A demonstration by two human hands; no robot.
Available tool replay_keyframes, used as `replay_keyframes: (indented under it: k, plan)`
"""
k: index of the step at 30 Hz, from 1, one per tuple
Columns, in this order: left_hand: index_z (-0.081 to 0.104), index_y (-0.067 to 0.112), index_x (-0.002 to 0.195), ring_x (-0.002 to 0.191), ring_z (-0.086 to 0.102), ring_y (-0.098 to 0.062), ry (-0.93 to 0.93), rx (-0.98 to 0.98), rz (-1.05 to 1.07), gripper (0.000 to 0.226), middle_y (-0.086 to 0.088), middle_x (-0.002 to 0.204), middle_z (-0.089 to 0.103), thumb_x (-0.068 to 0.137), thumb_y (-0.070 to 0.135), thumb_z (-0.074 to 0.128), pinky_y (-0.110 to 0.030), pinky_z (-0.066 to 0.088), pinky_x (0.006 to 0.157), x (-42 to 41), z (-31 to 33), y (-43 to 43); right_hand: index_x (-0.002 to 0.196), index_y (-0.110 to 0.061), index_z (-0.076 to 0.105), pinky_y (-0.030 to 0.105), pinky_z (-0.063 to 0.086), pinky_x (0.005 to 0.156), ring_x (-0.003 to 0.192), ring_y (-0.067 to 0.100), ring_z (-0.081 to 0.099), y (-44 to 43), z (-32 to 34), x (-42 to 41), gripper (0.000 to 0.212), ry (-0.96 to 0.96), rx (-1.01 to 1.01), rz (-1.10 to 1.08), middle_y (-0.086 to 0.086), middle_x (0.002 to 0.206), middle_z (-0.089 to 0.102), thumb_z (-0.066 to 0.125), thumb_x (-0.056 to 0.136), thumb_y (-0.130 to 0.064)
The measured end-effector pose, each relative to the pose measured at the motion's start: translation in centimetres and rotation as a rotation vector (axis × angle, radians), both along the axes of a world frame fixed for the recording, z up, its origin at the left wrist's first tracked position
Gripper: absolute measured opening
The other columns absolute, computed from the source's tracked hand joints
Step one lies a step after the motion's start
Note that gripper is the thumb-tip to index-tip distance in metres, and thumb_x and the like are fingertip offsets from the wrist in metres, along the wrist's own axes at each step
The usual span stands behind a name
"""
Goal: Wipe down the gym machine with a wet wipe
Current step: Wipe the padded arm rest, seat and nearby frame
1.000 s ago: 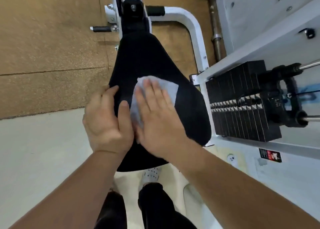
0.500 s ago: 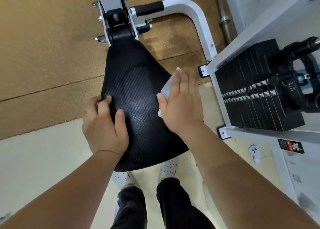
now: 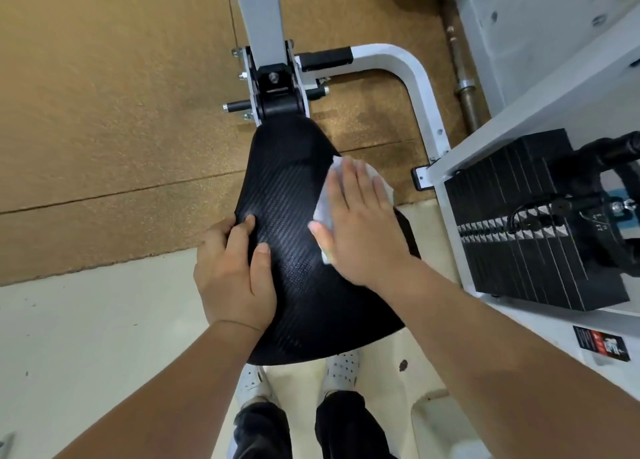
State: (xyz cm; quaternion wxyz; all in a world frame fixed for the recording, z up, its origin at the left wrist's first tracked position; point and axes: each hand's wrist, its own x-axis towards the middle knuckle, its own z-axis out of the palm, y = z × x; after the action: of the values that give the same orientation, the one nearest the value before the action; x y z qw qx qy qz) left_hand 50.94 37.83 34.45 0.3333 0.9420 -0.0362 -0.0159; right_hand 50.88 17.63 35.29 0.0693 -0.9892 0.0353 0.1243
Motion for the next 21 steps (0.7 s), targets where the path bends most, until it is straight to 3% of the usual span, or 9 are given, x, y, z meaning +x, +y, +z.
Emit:
replay_keyframes:
  k: [3, 5, 8, 12, 16, 19, 21]
  plan:
    - [0.063, 0.009, 0.135, 0.126, 0.051, -0.029, 0.009, -0.072, 0.008, 0.059, -0.013, 0.130, 0.056, 0.096, 0.042, 0.034, -0.050, 0.043, 0.102, 0.1, 0.1, 0.1, 0.162, -0.008, -0.010, 0.047, -0.012, 0.127, 0.156, 0.028, -0.024, 2.7, -0.5, 7.3, 0.080, 0.053, 0.019, 0.058, 0.016, 0.169, -0.022, 0.019, 0.106, -0.057]
    - [0.055, 0.011, 0.141, 0.121, 0.051, -0.021, 0.015, -0.146, 0.029, 0.060, -0.005, 0.131, 0.056, 0.096, 0.045, 0.033, -0.043, 0.041, 0.100, 0.2, 0.3, 0.0, 0.162, -0.010, -0.013, 0.046, -0.015, 0.126, 0.154, 0.026, -0.029, 3.8, -0.7, 9.9, 0.077, 0.073, 0.015, 0.120, 0.012, 0.169, -0.026, 0.019, 0.108, -0.055]
    - [0.044, 0.014, 0.149, 0.124, 0.047, -0.010, 0.015, -0.238, 0.062, 0.064, 0.011, 0.134, 0.048, 0.095, 0.047, 0.032, -0.037, 0.038, 0.103, 0.2, 0.8, 0.2, 0.164, -0.012, -0.009, 0.042, -0.014, 0.127, 0.155, 0.020, -0.026, 4.3, -0.1, 9.7, 0.072, 0.067, 0.067, 0.237, 0.006, 0.170, -0.022, 0.022, 0.110, -0.049]
    - [0.048, 0.022, 0.147, 0.129, 0.049, -0.012, 0.189, -0.399, 0.149, 0.071, 0.027, 0.127, 0.048, 0.085, 0.052, 0.033, -0.043, 0.039, 0.113, 1.3, 2.4, 0.2, 0.165, -0.015, 0.014, 0.041, -0.002, 0.129, 0.159, 0.017, -0.011, 3.4, 0.9, 5.2, 0.068, 0.031, 0.248, 0.443, 0.002, 0.174, -0.002, 0.042, 0.108, -0.041]
    - [0.055, 0.029, 0.140, 0.120, 0.059, -0.016, 0.176, -0.254, 0.136, 0.065, 0.008, 0.125, 0.064, 0.083, 0.057, 0.042, -0.046, 0.045, 0.106, 3.7, 4.5, -0.5, 0.165, -0.024, 0.014, 0.034, -0.008, 0.128, 0.159, 0.013, -0.009, 1.7, 2.3, 3.7, 0.081, -0.086, 0.382, 0.321, -0.002, 0.173, 0.002, 0.035, 0.099, -0.065]
    - [0.050, 0.030, 0.145, 0.126, 0.053, -0.020, 0.194, -0.101, 0.068, 0.064, 0.001, 0.141, 0.056, 0.086, 0.055, 0.044, -0.037, 0.041, 0.104, 6.1, 5.2, -1.1, 0.164, -0.023, 0.023, 0.034, -0.006, 0.129, 0.159, 0.014, -0.002, 0.8, 2.6, 4.2, 0.078, -0.119, 0.323, 0.271, -0.001, 0.173, 0.006, 0.023, 0.099, -0.065]
    - [0.047, 0.032, 0.145, 0.124, 0.055, -0.023, 0.233, -0.074, 0.061, 0.054, 0.001, 0.144, 0.053, 0.094, 0.049, 0.049, -0.037, 0.042, 0.103, 7.4, 4.8, -1.0, 0.164, -0.027, 0.024, 0.037, -0.005, 0.129, 0.160, 0.016, -0.003, 0.6, 1.9, 4.3, 0.072, -0.062, 0.235, 0.300, 0.000, 0.173, 0.004, 0.027, 0.101, -0.063]
